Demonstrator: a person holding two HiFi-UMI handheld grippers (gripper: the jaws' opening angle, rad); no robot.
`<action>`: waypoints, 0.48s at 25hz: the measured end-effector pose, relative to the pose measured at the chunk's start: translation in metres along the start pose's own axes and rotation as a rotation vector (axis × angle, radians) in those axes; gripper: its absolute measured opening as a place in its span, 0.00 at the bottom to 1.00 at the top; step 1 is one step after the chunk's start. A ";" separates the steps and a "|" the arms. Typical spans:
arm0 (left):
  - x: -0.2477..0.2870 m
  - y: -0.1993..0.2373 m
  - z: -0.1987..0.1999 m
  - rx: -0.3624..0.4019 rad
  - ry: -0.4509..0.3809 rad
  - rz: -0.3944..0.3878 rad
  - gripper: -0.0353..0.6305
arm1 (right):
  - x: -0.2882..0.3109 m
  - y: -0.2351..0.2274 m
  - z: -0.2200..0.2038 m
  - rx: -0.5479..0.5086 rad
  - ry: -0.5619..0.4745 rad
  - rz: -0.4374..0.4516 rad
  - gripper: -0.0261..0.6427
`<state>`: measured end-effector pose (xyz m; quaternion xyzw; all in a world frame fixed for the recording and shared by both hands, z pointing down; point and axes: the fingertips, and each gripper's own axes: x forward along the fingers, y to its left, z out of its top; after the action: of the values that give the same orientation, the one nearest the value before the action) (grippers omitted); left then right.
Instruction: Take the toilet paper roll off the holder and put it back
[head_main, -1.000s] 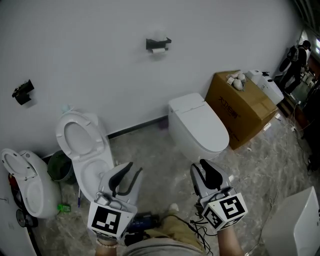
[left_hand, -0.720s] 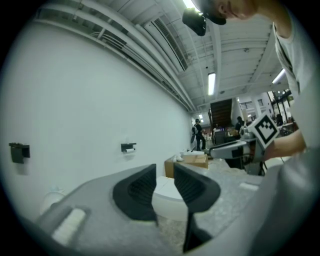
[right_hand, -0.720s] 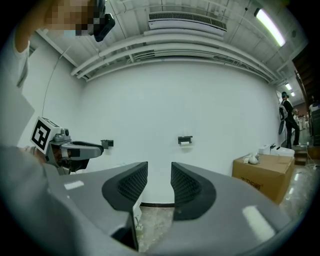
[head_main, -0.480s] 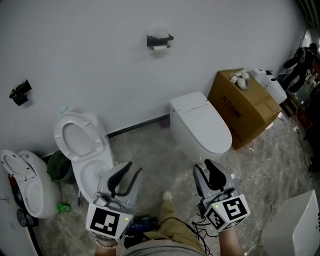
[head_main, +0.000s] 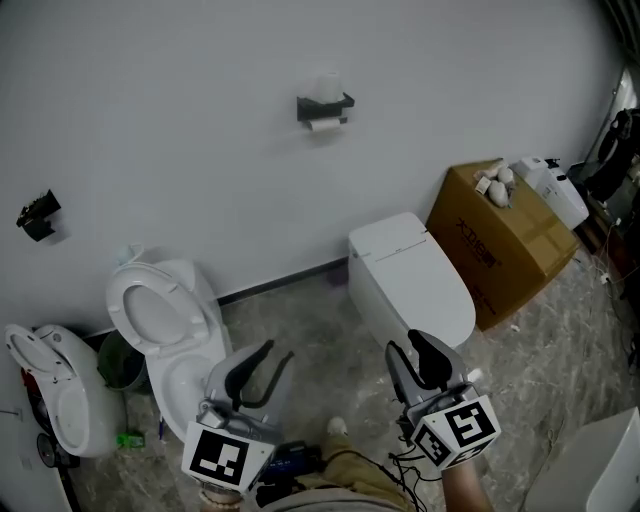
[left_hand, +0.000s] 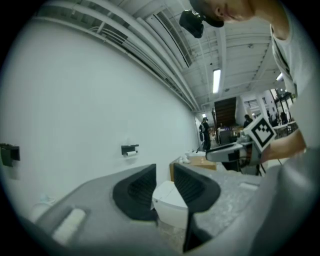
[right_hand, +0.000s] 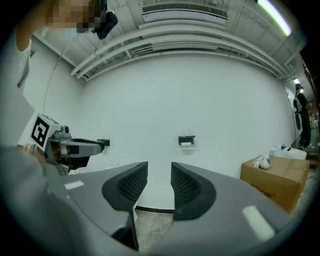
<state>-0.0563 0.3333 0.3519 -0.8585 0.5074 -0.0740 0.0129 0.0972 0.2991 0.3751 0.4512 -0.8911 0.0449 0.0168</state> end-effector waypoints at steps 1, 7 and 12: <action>0.011 0.004 0.003 0.001 0.000 0.002 0.20 | 0.009 -0.008 0.003 -0.004 0.000 0.005 0.24; 0.070 0.030 0.019 0.039 -0.053 0.042 0.20 | 0.060 -0.057 0.020 -0.023 0.003 0.048 0.24; 0.107 0.040 0.025 0.002 -0.011 0.068 0.20 | 0.092 -0.091 0.032 -0.029 -0.015 0.064 0.24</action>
<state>-0.0367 0.2186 0.3350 -0.8410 0.5362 -0.0692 0.0191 0.1165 0.1690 0.3555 0.4225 -0.9058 0.0292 0.0152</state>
